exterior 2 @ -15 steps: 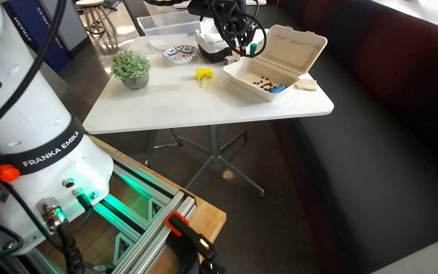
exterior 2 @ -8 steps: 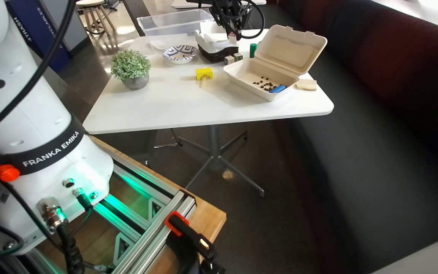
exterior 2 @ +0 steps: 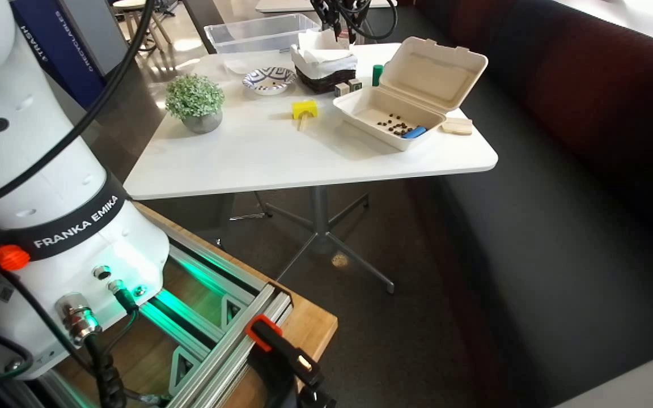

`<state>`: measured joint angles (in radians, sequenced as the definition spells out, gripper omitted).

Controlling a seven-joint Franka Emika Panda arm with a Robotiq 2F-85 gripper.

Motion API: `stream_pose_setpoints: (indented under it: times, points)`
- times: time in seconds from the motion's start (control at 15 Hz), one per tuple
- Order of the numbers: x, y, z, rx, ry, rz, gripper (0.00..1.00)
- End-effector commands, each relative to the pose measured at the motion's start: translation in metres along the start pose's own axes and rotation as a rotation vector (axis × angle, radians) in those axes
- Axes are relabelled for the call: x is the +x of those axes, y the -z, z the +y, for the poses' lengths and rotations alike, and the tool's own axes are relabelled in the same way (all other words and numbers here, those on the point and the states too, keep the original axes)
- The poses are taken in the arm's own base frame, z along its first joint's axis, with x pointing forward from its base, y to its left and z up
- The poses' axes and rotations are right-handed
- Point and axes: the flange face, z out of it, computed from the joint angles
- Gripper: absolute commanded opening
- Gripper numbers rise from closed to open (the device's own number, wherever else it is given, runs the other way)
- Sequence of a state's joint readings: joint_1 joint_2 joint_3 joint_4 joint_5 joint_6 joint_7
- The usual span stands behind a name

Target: Put the cube in the pack on the other cube

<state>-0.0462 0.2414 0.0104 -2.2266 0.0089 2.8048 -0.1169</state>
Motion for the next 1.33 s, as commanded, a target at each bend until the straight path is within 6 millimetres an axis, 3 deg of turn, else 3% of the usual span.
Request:
stream_pose_setpoints:
  times: [0.0, 0.2, 0.27, 1.27]
  points:
    - [0.002, -0.005, -0.002, 0.004, 0.005, -0.005, 0.35]
    - [0.004, -0.012, -0.001, 0.005, 0.01, -0.011, 0.35]
    - [0.005, -0.016, 0.003, -0.002, 0.008, -0.006, 0.1]
    - [0.009, -0.081, 0.011, 0.077, 0.078, -0.081, 0.1]
